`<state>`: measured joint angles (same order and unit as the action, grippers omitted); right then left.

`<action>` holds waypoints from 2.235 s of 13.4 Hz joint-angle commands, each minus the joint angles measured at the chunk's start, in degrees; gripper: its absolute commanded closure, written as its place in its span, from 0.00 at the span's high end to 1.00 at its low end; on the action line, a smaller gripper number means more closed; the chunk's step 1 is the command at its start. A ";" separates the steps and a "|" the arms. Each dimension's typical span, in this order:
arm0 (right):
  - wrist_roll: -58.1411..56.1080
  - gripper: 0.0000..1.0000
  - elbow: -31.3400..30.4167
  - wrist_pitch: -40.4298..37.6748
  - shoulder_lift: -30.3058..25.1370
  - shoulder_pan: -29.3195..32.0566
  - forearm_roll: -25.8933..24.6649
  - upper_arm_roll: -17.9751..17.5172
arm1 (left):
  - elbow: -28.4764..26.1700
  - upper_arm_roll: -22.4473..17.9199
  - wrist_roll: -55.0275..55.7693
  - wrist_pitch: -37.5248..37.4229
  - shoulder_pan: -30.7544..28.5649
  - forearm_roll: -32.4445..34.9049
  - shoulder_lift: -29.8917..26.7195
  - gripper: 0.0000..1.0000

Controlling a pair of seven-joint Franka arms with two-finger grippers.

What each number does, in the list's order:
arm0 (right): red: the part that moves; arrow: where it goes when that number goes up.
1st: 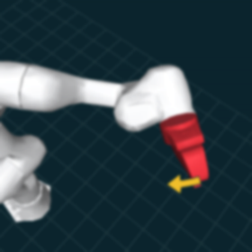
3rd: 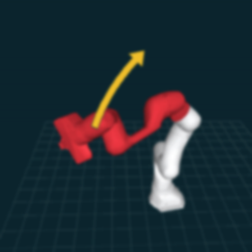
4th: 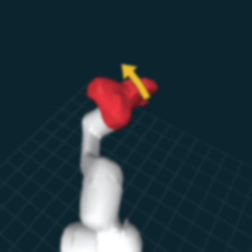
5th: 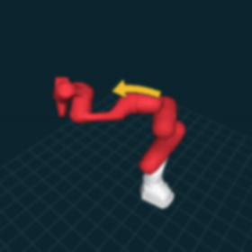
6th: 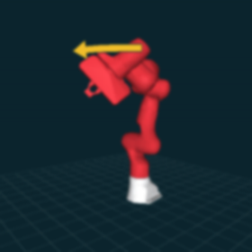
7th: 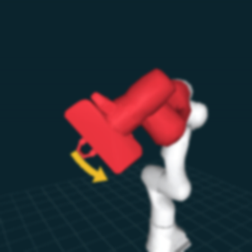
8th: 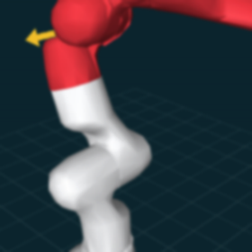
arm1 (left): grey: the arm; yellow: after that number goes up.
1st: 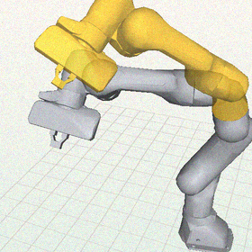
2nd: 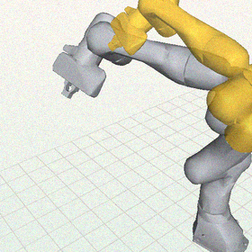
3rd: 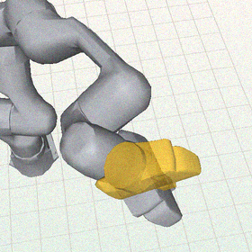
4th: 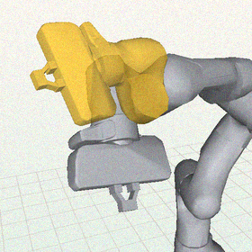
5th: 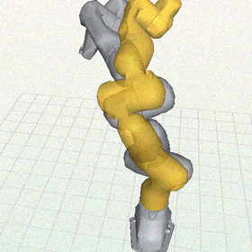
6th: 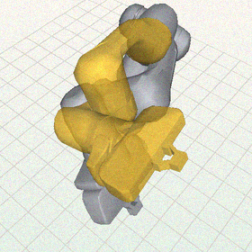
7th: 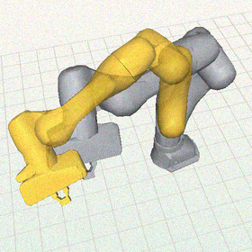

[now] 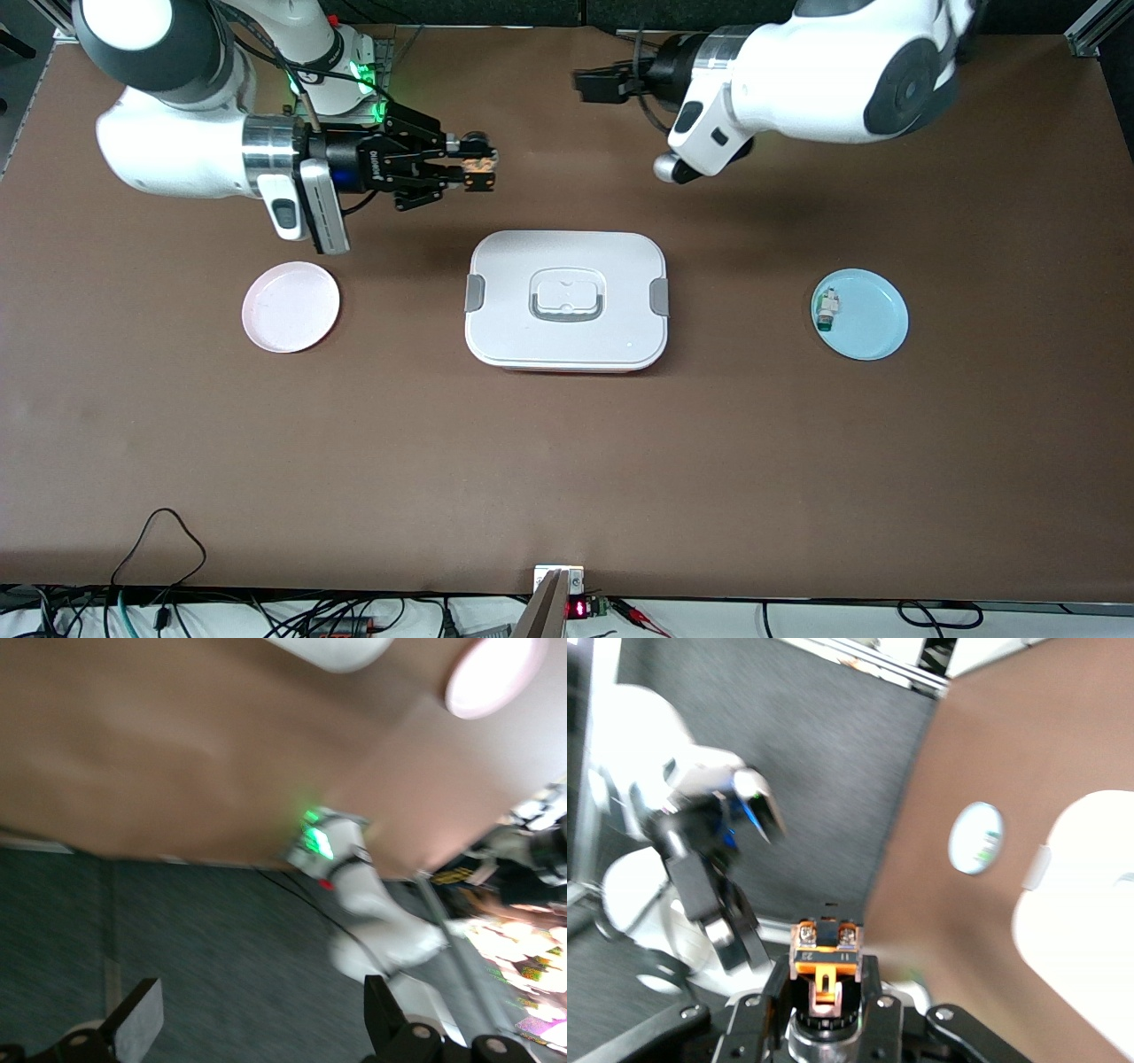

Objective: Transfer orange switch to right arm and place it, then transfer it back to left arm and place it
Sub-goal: 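Open the left gripper and withdraw it while the right gripper holds the switch, then carry the switch to the white plate while the left gripper retracts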

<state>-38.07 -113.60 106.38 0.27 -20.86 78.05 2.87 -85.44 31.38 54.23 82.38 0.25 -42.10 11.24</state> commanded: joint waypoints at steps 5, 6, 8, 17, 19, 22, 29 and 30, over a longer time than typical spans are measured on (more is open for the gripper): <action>-5.59 0.27 3.12 -4.60 -0.44 3.89 -32.11 2.04 | -1.57 0.00 -24.23 -3.98 -2.09 24.58 -2.98 1.00; -7.35 0.27 3.21 -5.04 -0.53 3.89 -37.92 3.19 | -1.57 -0.26 -25.65 -3.46 -2.27 26.69 -3.06 1.00; -11.82 0.27 3.12 -5.74 -0.09 3.98 -46.20 5.04 | -1.48 -0.70 -30.03 -3.19 -4.98 28.12 -2.98 1.00; -27.84 0.29 2.07 -2.16 5.88 3.81 -86.65 4.69 | -1.74 -26.98 -64.59 -3.72 2.04 35.39 -6.57 1.00; -29.68 0.29 -1.60 4.24 6.33 4.07 -88.25 4.78 | -1.74 -29.17 -67.57 -3.54 2.48 39.27 -7.89 1.00; -31.70 0.29 -8.11 13.47 6.59 6.52 -88.51 4.78 | -1.74 -31.20 -66.36 -3.45 1.96 40.16 -8.43 1.00; -40.76 0.29 -14.89 26.94 8.96 11.27 -88.60 4.69 | -1.92 -29.88 -54.32 -4.58 1.69 40.86 -11.76 1.00; -40.85 0.29 -15.24 28.08 9.57 11.28 -88.60 4.69 | -2.01 -29.45 -54.49 -5.46 1.95 40.78 -12.20 1.00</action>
<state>-77.74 -127.49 132.02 9.72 -10.32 -9.70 8.16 -86.00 1.18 -2.32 78.18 1.63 -2.41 1.17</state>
